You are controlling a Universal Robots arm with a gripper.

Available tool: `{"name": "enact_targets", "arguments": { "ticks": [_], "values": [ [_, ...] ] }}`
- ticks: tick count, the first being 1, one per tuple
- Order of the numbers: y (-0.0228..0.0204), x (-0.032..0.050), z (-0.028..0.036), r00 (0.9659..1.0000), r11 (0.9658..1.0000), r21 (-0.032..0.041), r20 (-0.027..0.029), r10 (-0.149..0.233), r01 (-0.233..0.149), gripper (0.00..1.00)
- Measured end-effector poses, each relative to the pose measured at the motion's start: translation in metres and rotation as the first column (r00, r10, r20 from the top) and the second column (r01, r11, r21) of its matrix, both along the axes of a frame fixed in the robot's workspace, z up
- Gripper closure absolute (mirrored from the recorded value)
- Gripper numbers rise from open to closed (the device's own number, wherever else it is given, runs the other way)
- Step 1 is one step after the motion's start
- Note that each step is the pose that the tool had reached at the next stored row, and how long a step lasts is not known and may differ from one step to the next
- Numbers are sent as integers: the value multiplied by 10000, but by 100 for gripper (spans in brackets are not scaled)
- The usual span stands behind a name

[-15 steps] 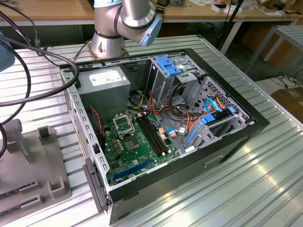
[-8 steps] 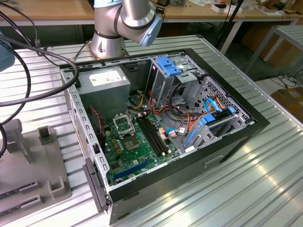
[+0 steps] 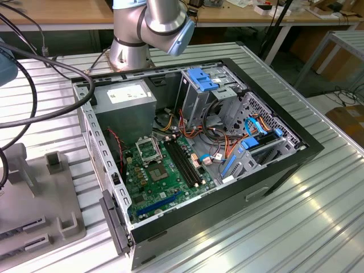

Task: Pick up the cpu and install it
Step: 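Pick up the cpu and move it towards the insertion slot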

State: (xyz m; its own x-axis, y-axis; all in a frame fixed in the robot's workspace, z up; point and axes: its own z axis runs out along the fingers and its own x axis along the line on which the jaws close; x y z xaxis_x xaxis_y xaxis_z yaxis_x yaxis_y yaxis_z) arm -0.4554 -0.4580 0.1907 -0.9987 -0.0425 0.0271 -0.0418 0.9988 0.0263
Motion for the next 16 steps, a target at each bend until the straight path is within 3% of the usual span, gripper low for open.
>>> {"name": "enact_targets", "arguments": {
  "ticks": [3, 4, 16],
  "values": [
    [0, 0, 0, 10000, 10000, -2, 0, 0, 0, 44],
    [0, 0, 0, 10000, 10000, -2, 0, 0, 0, 38],
    [0, 0, 13, 10000, 10000, -10, 0, 0, 0, 38]
  ]
}}
